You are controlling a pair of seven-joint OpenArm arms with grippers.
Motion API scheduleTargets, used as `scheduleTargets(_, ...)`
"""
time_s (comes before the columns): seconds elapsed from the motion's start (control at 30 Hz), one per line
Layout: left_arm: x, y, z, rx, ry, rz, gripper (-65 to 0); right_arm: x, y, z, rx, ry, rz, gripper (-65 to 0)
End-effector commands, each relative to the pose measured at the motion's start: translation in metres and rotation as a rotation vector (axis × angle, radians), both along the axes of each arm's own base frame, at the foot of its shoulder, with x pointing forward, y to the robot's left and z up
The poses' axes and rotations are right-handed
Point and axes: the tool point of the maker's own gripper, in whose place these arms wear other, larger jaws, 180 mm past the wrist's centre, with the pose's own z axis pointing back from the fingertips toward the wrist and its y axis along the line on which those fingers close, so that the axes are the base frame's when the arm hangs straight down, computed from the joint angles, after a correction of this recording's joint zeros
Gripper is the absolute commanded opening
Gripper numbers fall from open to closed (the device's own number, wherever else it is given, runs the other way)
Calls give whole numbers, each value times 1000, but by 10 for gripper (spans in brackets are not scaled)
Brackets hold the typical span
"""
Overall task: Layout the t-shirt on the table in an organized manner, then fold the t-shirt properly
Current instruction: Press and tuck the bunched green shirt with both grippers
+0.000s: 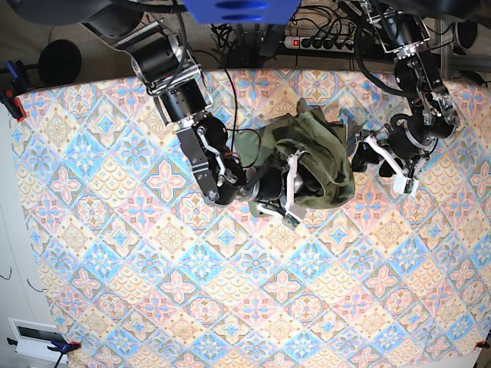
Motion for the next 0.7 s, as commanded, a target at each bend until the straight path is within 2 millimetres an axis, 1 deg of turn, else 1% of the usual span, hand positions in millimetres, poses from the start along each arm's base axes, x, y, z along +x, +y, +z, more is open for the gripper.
scheduleTargets(0.0, 9, 3, 14, 0, -55, -1, -239, 9, 11, 22, 59, -41, 7, -579)
scheduleTargets(0.1, 12, 13, 17, 46, -55, -1, -239, 11, 11, 25, 59, -49, 7, -579)
scheduleTargets(0.17, 22, 16, 24, 68, -76, 2, -239, 11, 10, 24, 54, -47, 8, -579)
scheduleTargets(0.23, 28, 24, 27, 115, -79, 9, -239, 10, 8, 23, 52, -43, 9, -579)
scheduleTargets(0.3, 29, 30, 26, 157, -72, 18, -239, 12, 10, 34, 67, -76, 10, -579)
scheduleTargets(0.4, 34, 39, 27, 213, -65, 31, -239, 16, 12, 61, 92, -155, 19, -579)
scheduleTargets(0.43, 34, 40, 24, 221, -54, 33, -239, 16, 12, 65, 85, -172, 24, -579)
scheduleTargets(0.5, 35, 43, 11, 217, -12, 43, -240, 16, 12, 70, 86, -187, 27, -579)
scheduleTargets(0.6, 38, 46, -13, 170, 58, 61, -240, 18, 12, 70, 85, -187, 27, -579)
scheduleTargets(0.67, 38, 45, -20, 145, 78, 64, -241, 18, 12, 66, 81, -177, 26, -579)
